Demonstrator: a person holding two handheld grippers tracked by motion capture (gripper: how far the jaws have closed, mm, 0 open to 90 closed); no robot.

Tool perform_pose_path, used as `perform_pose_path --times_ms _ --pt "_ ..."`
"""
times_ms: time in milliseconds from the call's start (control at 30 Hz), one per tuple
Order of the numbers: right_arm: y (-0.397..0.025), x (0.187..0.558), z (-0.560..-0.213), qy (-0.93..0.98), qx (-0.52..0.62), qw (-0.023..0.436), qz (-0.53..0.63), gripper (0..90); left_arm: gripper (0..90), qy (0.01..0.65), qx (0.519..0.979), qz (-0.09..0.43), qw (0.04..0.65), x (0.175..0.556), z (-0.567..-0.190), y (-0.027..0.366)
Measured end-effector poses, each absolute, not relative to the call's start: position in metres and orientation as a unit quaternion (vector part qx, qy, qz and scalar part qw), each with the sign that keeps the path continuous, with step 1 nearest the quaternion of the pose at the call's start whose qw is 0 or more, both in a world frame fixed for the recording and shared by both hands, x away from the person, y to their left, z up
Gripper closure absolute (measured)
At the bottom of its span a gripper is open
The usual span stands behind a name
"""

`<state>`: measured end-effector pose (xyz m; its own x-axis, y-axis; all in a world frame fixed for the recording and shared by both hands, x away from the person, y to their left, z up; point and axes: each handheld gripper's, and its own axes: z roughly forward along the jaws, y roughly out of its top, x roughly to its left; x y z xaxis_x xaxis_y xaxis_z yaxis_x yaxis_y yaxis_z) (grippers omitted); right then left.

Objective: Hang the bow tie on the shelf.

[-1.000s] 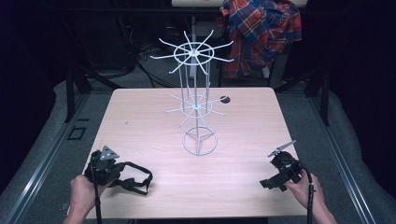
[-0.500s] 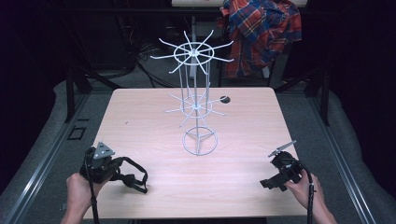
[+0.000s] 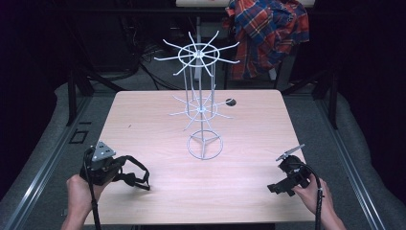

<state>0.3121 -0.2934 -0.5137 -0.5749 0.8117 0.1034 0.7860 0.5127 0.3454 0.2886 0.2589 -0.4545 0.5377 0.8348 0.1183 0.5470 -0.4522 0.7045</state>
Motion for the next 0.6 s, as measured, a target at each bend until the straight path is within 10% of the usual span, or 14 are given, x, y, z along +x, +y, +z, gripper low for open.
perform_pose_path --times_ms 600 --pt "-0.295 0.310 -0.512 0.866 0.464 0.039 0.183 2.7 89.3 0.408 0.820 0.237 0.323 0.295 -0.440 0.242"
